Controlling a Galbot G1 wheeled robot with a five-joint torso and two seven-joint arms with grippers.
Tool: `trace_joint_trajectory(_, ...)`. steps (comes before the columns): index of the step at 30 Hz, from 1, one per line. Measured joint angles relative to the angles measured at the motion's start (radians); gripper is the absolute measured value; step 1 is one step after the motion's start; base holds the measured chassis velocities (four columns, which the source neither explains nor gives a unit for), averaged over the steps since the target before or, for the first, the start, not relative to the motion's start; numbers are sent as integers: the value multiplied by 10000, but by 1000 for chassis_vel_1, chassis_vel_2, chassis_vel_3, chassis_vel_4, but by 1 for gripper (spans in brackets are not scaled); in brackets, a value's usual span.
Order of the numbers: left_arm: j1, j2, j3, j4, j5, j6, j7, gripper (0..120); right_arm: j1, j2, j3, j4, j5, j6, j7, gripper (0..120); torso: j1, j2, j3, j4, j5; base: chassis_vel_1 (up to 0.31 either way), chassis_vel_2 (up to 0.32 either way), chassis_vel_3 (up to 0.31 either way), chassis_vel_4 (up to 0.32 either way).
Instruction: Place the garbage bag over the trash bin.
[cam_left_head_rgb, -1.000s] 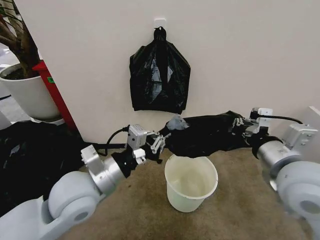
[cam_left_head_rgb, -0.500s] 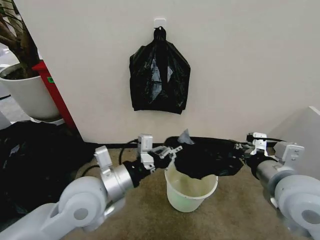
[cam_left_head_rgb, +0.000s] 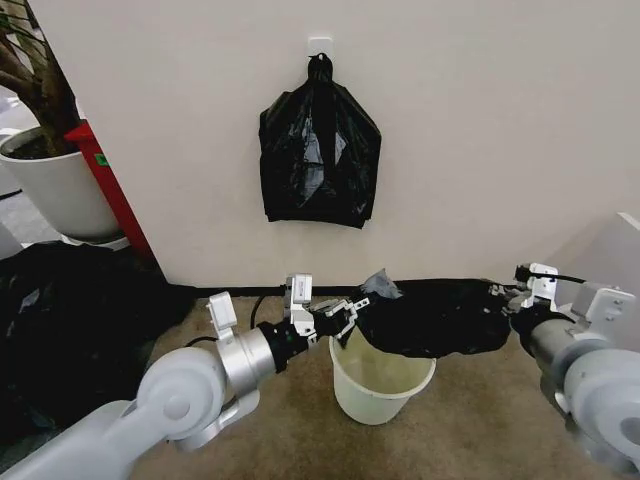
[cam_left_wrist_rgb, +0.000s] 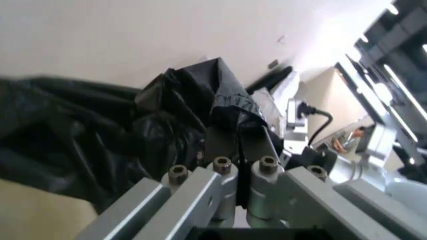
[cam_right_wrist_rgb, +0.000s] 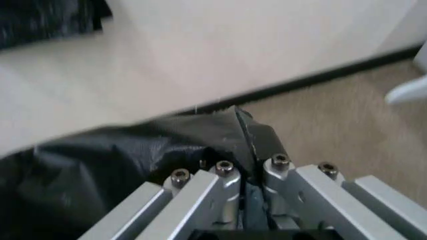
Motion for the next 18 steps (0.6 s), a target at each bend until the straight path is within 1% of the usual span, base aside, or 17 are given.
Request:
trace_joint_trajectory(3,372,10,69,-18,-136,-7,-388,0,-387,155,-154,-5,649,-232,18,0,0,0,0,-2,3,0,0,0,0)
trace_joint_trajectory(6,641,162,64,-173,-75,-15,-463,0,-344,40,-84,-6,1081,-281,139,0,0,0,0,0,0,0,0,0,0)
trace_joint_trajectory(7,751,294,31,-308,-5,3,-395,0,-201,-121,119,-6,1471,-280,240,0,0,0,0,3,3,0,0,0,0)
trace_joint_trajectory(9,765,396,0,-443,91,30,-274,0,225,-402,591,-9,2378,-288,509,0,0,0,-1,2,3,0,0,0,0)
trace_joint_trajectory(11,574,411,54,-579,162,-7,-268,0,1035,-787,1213,-8,3873,-296,1028,0,0,0,0,3,2,0,0,0,0)
trace_joint_trajectory(12,574,411,54,-579,162,-7,-268,0,1035,-787,1213,-8,3873,-296,1028,0,0,0,0,3,2,0,0,0,0)
trace_joint_trajectory(13,395,385,104,-684,164,-28,-281,0,1419,-1044,1639,-7,4639,-294,1333,0,0,0,1,5,2,0,0,0,0)
trace_joint_trajectory(14,300,367,122,-746,161,-30,-278,0,1608,-1242,1973,-7,5088,-296,1439,0,0,0,1,5,-1,0,0,0,0)
trace_joint_trajectory(16,98,325,156,-948,105,-27,-261,0,1648,-1686,2823,-3,5943,-322,1352,0,0,0,0,1,-3,0,0,0,0)
trace_joint_trajectory(18,70,326,158,-1011,93,-21,-244,0,1608,-1752,3001,-4,6163,-326,1327,0,0,0,0,-1,0,0,0,0,0)
